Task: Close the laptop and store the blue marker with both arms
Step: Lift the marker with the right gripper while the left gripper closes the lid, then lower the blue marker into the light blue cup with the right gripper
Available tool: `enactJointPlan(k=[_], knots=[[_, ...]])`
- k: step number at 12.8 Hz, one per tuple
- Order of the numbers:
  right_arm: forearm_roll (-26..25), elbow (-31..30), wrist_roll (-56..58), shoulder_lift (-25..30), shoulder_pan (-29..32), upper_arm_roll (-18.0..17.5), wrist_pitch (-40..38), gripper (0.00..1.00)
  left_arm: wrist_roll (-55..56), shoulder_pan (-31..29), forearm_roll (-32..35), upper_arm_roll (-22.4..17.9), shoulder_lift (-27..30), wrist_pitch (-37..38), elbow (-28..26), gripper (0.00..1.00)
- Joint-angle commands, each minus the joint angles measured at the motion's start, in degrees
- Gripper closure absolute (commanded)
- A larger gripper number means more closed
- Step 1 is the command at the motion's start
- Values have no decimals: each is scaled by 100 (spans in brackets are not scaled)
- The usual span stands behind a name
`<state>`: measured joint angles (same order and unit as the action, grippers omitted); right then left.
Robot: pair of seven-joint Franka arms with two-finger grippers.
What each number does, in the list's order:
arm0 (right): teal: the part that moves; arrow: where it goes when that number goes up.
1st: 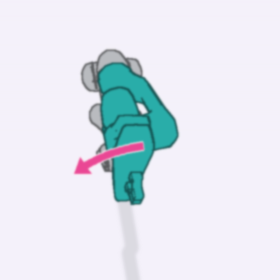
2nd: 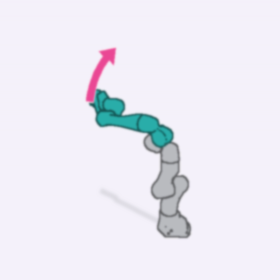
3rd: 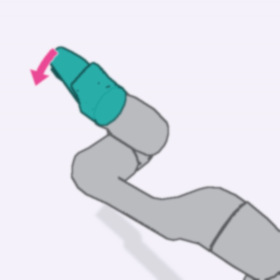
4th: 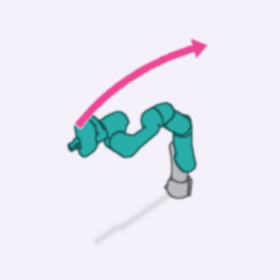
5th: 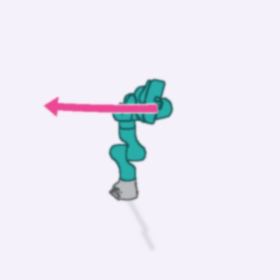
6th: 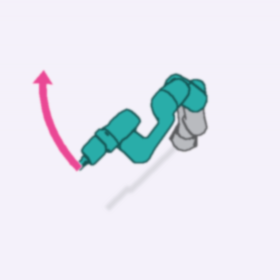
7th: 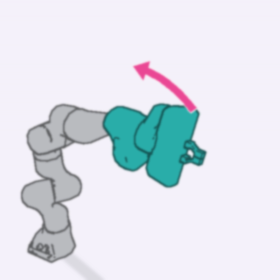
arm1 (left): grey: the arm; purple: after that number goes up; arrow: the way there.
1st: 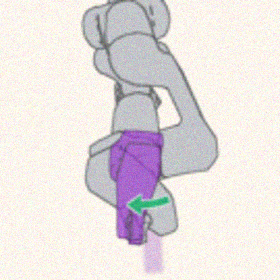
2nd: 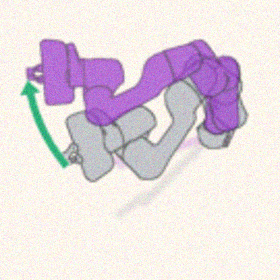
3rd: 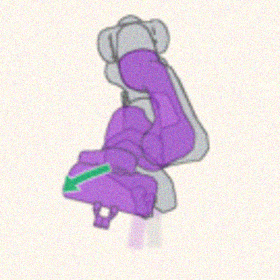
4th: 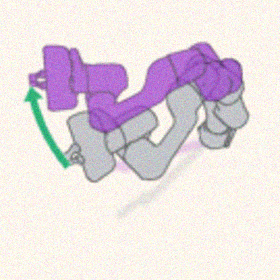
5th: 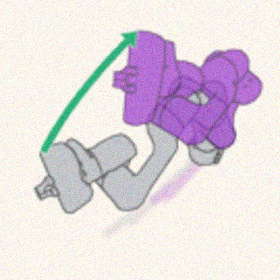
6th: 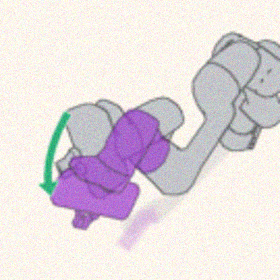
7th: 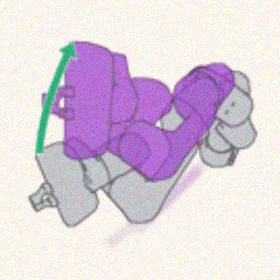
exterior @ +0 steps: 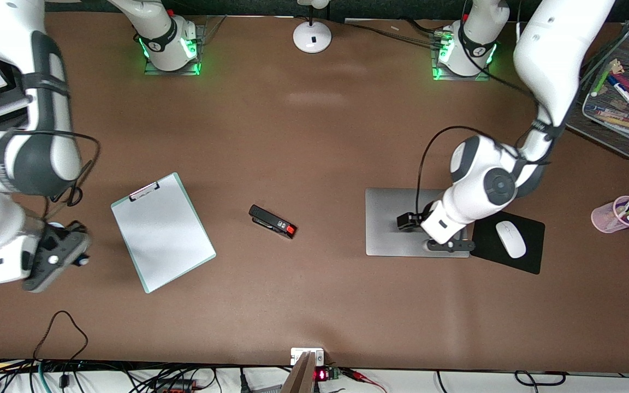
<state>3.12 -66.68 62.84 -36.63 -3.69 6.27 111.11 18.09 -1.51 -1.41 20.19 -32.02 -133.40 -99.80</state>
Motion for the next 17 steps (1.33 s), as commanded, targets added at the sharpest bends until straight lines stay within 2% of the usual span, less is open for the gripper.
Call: enactJointPlan(k=[1,6,9,11,14,17], knots=[[564,-47,1340,69,386,-73,261,100,-60,-217,-53,-42,782,716,-119,0],[1908,-249,3853,77,782,-82,316,100,-78,-832,0,-68,2100,2087,-75,0],[2525,-574,5103,95,1150,-108,71,100,-96,-1009,26,-68,2550,3298,415,0],[2632,-627,5640,77,1326,-109,-351,100,-131,-1027,341,-42,2761,3819,662,0],[2641,-706,6248,121,1642,-109,-1018,100,-673,-1044,466,-33,3157,3926,637,0],[2641,-785,6722,112,1863,-109,-1529,100,-904,-1141,448,-51,3298,4119,698,0]])
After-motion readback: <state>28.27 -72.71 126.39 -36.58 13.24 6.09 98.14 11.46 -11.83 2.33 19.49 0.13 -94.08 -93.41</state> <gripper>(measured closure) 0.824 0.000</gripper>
